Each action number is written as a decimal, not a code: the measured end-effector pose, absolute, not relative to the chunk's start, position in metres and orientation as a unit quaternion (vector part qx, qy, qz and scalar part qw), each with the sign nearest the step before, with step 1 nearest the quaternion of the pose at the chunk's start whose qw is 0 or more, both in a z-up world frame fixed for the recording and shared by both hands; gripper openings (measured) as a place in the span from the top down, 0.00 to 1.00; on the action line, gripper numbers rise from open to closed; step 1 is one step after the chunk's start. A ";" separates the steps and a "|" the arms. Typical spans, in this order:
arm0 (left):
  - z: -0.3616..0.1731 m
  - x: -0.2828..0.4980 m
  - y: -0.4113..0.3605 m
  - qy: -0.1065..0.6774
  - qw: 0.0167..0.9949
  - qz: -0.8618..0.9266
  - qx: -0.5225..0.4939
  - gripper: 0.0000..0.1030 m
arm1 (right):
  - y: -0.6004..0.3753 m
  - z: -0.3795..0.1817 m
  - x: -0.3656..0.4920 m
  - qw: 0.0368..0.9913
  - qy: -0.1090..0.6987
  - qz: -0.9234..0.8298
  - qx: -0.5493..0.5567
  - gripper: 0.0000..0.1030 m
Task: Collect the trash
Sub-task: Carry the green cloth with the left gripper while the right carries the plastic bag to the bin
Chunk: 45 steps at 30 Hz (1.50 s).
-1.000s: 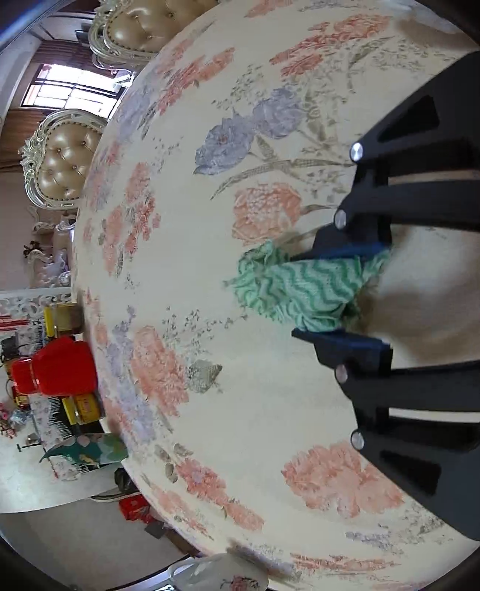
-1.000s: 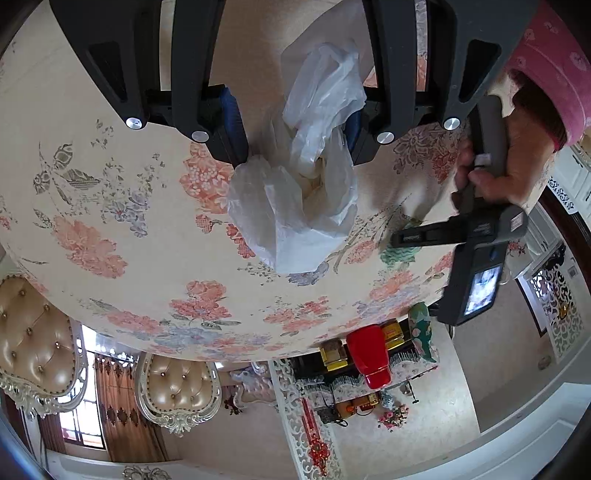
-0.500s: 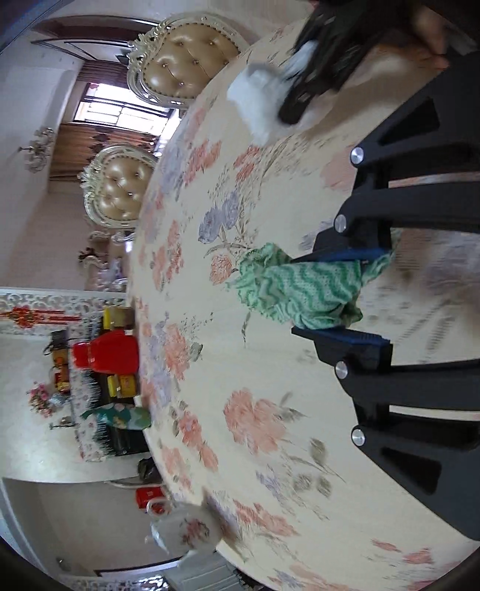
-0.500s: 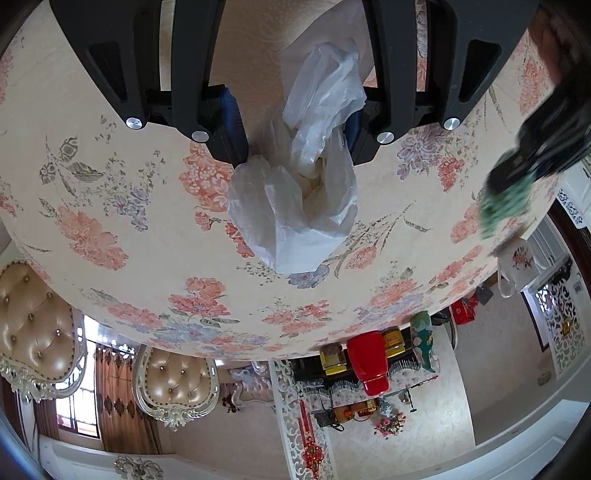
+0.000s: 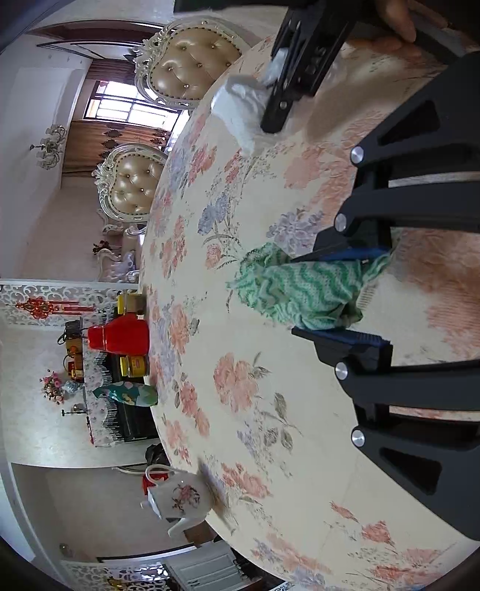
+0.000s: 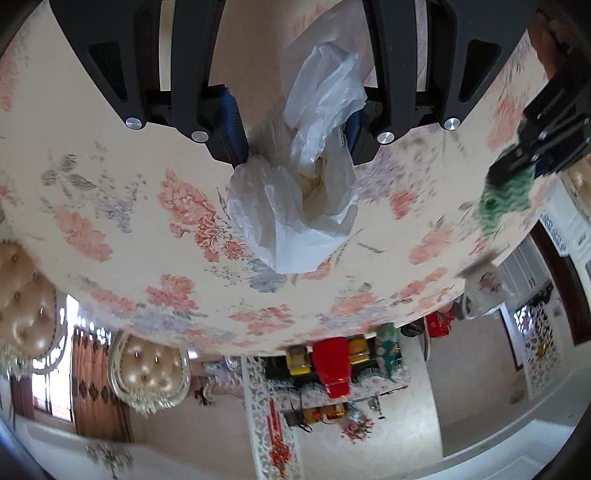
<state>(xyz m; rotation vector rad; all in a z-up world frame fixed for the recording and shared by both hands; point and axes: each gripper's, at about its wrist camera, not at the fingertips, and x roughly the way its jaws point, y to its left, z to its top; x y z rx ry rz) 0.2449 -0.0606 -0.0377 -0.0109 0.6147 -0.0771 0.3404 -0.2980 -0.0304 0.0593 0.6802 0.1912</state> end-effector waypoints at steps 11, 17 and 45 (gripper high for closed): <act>-0.035 0.199 -0.078 0.291 0.954 -0.077 0.003 0.70 | -0.299 -0.024 0.263 0.941 0.317 0.110 0.034 0.57; -0.038 0.186 -0.095 0.290 0.952 -0.097 0.014 0.70 | -0.315 -0.024 0.239 0.945 0.310 0.096 0.040 0.57; -0.036 0.142 -0.305 0.283 0.903 -0.307 0.104 0.69 | -0.527 -0.032 0.121 0.948 0.277 -0.096 0.123 0.55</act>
